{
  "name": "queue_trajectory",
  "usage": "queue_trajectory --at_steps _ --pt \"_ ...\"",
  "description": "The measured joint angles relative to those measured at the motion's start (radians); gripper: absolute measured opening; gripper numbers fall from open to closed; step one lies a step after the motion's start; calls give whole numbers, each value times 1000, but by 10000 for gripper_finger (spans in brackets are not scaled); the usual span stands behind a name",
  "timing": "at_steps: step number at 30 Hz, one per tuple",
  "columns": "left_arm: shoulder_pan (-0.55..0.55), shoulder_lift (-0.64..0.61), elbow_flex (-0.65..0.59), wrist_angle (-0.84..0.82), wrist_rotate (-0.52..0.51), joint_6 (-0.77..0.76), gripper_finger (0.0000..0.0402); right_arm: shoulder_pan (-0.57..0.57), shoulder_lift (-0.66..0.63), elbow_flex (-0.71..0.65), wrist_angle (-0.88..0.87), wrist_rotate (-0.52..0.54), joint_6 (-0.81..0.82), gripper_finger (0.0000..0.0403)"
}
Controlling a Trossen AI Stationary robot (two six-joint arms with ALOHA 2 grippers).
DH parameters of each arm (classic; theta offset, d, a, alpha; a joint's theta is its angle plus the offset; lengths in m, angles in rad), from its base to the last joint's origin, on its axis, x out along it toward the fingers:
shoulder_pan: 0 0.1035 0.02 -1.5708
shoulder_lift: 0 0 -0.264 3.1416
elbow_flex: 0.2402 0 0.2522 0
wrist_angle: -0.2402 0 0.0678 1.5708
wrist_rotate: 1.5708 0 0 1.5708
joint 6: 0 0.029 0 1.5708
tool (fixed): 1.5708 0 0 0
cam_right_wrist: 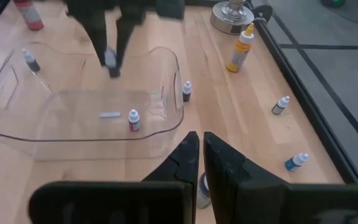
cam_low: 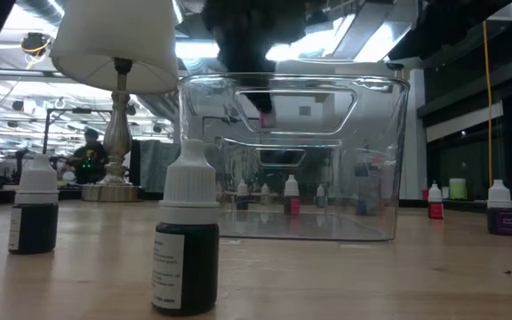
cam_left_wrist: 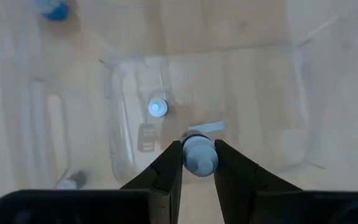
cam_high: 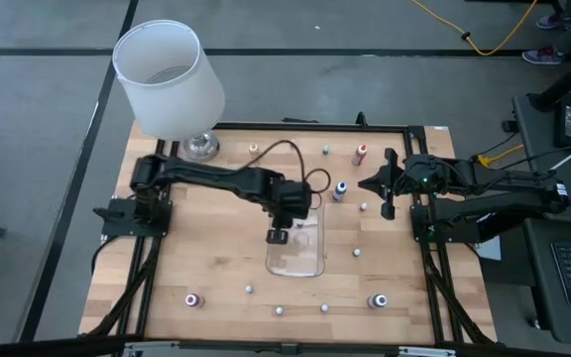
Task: Pick & Place food coloring
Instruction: Put the bottom small red food coloring bottle into the transparent container
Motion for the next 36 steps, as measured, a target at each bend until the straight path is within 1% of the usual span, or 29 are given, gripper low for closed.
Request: queue_trajectory --at_steps 6,10,17,23,36 --pt "0 82 0 14 -3 21 70 0 0 0 -8 0 -22 28" --pt "3 119 0 29 -29 19 71 0 0 0 -13 0 -23 28" --pt "7 171 0 67 -29 7 71 0 0 0 -15 0 -23 28" --pt "8 182 0 71 -56 -16 84 0 0 0 -16 0 -23 28" --pt "8 182 0 71 -46 -27 99 0 0 0 -19 0 -23 28"
